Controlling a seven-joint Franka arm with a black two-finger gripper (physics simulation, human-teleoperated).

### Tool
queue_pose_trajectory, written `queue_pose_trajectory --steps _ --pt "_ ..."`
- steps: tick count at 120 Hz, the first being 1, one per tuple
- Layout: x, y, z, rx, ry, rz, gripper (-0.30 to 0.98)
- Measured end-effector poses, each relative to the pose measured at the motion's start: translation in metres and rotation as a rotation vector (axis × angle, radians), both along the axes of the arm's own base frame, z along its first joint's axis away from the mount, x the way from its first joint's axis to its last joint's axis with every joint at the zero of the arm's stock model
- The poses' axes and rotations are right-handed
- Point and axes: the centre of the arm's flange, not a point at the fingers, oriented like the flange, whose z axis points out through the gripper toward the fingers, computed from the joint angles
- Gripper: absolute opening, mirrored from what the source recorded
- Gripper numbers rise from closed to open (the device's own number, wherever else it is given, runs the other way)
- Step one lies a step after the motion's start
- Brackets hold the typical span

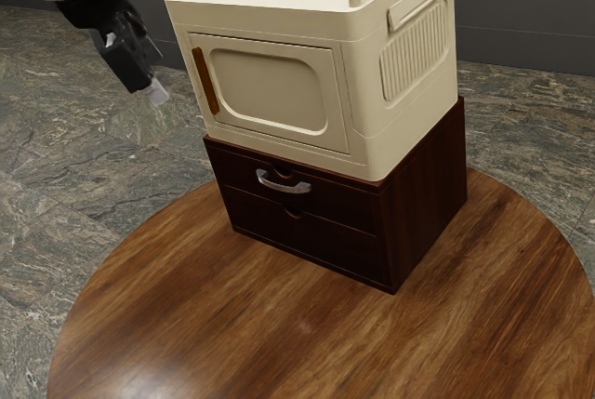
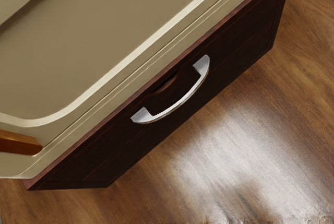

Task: Pull the drawer handle with one arm to open the drawer

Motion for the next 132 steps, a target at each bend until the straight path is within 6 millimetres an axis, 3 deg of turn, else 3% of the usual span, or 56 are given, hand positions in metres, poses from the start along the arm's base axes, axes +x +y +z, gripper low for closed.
queue_pose_trajectory --steps 18,29,43,56,77,99,132 --pt "0.026 0.012 -0.052 0.025 0.09 -0.123 0.68" --pt "0.033 0.014 -0.068 0.046 0.111 -0.19 0.68" --pt "0.022 0.006 -0.114 0.047 0.116 -0.286 0.68" --pt "0.017 -0.003 -0.138 0.069 0.052 -0.359 0.63" --pt "0.022 -0.01 -0.155 0.132 -0.084 -0.437 0.53" --pt "0.023 -0.027 -0.138 0.209 -0.221 -0.527 0.47" --pt "0.017 -0.006 -0.145 0.264 -0.258 -0.57 0.41"
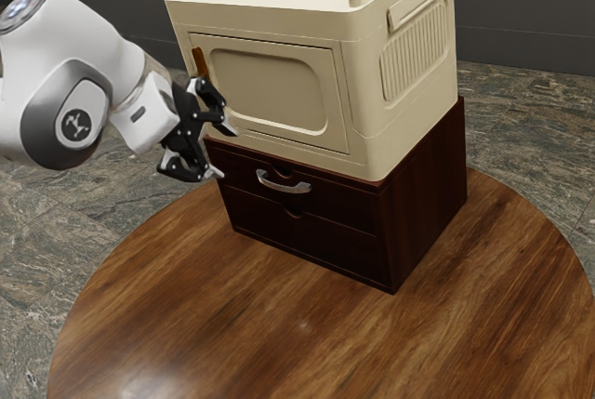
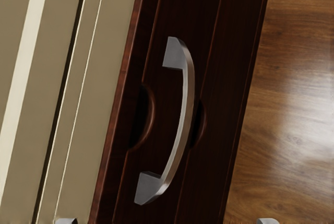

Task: Pull the drawer handle with one arm to open the drawer

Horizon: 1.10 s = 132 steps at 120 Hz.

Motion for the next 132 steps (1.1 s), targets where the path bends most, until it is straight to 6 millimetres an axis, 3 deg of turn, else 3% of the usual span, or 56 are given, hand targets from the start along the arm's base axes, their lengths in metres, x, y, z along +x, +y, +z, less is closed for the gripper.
queue_pose_trajectory --steps 40,66,132 --pt "0.002 -0.014 -0.031 0.058 -0.018 -0.087 0.34" --pt "0.017 -0.019 -0.049 0.085 -0.019 -0.117 0.33" --pt "0.03 -0.024 -0.071 0.11 -0.008 -0.153 0.25"
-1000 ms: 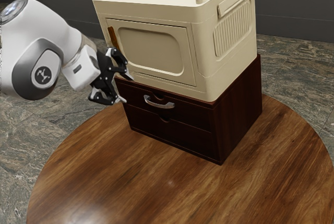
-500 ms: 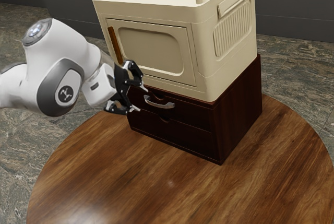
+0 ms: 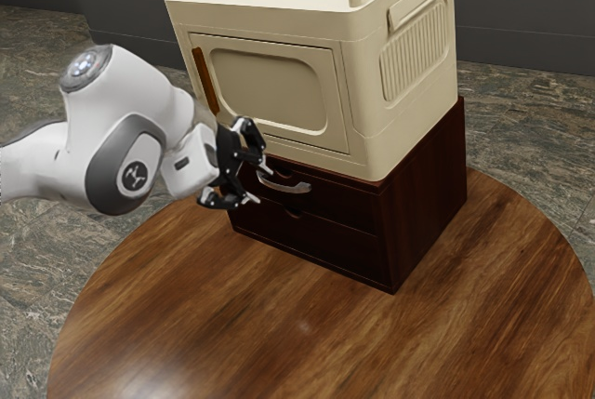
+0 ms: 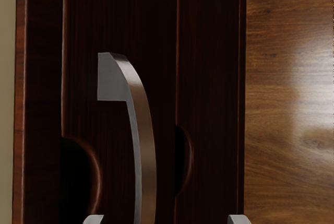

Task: Pull the drawer handle with one arm to open the drawer

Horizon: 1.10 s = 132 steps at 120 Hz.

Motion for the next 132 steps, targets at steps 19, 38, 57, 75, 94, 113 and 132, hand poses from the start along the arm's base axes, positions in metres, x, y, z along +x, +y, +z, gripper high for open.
queue_pose_trajectory --steps 19,38,57,75,94,113,132 --pt "0.002 -0.005 -0.004 -0.002 0.003 -0.01 0.22" --pt "0.003 -0.011 -0.005 -0.004 0.004 -0.022 0.2" --pt "0.003 -0.015 -0.006 -0.005 0.004 -0.032 0.19" --pt "0.005 -0.02 -0.009 -0.008 0.009 -0.04 0.19" --pt "0.005 -0.02 -0.01 -0.013 0.01 -0.039 0.17" --pt "0.006 -0.019 -0.01 -0.019 0.009 -0.036 0.15" --pt "0.005 -0.017 -0.009 -0.023 0.007 -0.032 0.12"
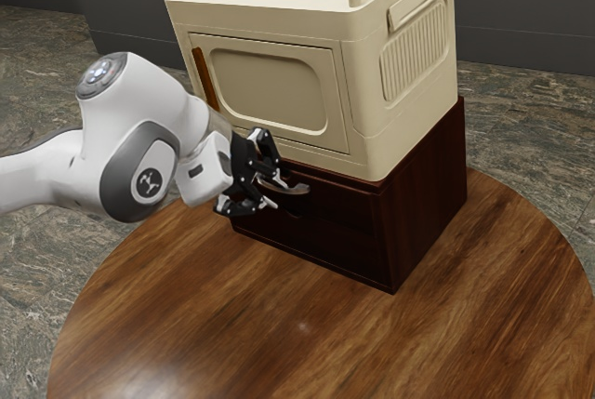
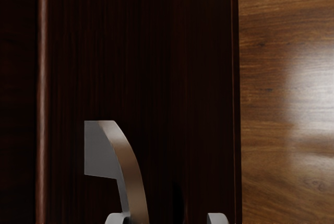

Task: Pull the drawer handle with one arm to open the drawer

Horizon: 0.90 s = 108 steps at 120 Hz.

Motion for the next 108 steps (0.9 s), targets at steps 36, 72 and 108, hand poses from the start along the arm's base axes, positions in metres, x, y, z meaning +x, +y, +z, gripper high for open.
queue_pose_trajectory --steps 36,72,108 --pt "-0.002 0.017 0.002 -0.005 -0.002 0.027 0.09" --pt "-0.003 0.017 0.003 -0.007 -0.003 0.027 0.07" --pt "-0.006 0.014 0.001 -0.008 0.003 0.019 0.06"
